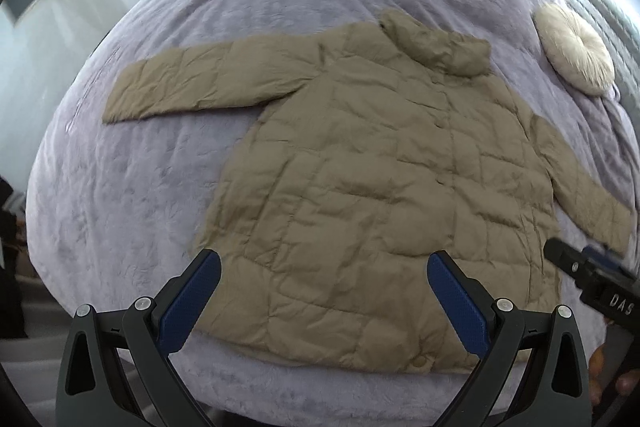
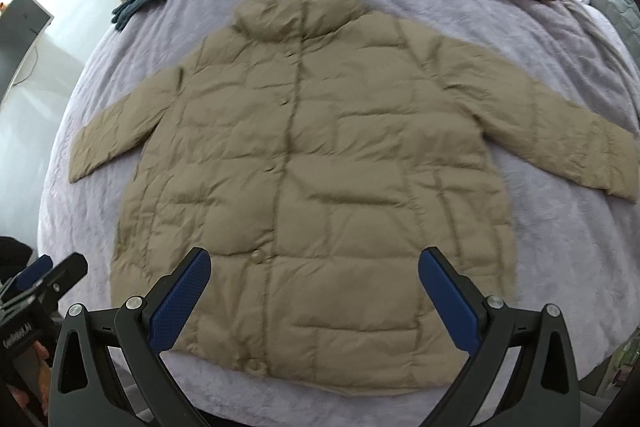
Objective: Fold large clothes
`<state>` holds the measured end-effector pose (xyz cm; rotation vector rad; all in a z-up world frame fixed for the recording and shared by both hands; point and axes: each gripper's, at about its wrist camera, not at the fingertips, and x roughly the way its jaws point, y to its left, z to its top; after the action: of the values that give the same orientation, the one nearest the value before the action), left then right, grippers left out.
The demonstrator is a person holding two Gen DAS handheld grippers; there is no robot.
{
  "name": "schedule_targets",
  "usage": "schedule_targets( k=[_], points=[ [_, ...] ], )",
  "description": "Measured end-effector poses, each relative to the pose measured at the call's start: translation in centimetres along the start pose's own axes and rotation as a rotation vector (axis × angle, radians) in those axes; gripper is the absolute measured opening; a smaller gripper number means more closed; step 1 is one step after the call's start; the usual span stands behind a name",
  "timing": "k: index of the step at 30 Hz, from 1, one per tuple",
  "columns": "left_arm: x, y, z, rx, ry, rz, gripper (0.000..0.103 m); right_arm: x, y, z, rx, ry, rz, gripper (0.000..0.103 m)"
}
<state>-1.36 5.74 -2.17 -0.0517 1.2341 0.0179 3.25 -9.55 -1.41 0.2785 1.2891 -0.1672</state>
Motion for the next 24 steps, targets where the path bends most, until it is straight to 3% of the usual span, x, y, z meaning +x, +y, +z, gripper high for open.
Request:
schedule_targets(
  k=[8, 12, 17, 21, 22, 24],
  points=[
    [2.9, 7.9, 3.5, -0.069, -0.062, -0.074, 0.103, 2.4, 4.2, 0.0, 0.031, 0.03, 0.085, 0.103],
    [5.6, 12.9, 6.0, -0.138, -0.056, -0.122, 0.103, 3.8, 6.8, 0.4, 0.018, -0.017, 0.062, 0.103],
    [9.4, 17.9, 8.5, -0.203, -0.078, -0.158, 0.103, 8.0, 11.1, 2.0, -0.052, 0.063, -0.009, 0.103],
    [13.6, 22.1, 10.4, -0.313, -0.093, -0.241, 0.103, 10.7, 14.1, 3.6, -0.063, 0.051, 0.019, 0.103],
    [15.1, 23.4, 10.9, -0.36, -0.095, -0.268, 0.103, 11.2, 14.9, 4.2, -0.065, 0.038, 0.032, 0.101],
    [17.0, 25.1, 11.5, -0.42, -0.101, -0.306, 0.103, 12.2, 16.3, 5.2, -0.077, 0.008, 0.045, 0.082]
  ],
)
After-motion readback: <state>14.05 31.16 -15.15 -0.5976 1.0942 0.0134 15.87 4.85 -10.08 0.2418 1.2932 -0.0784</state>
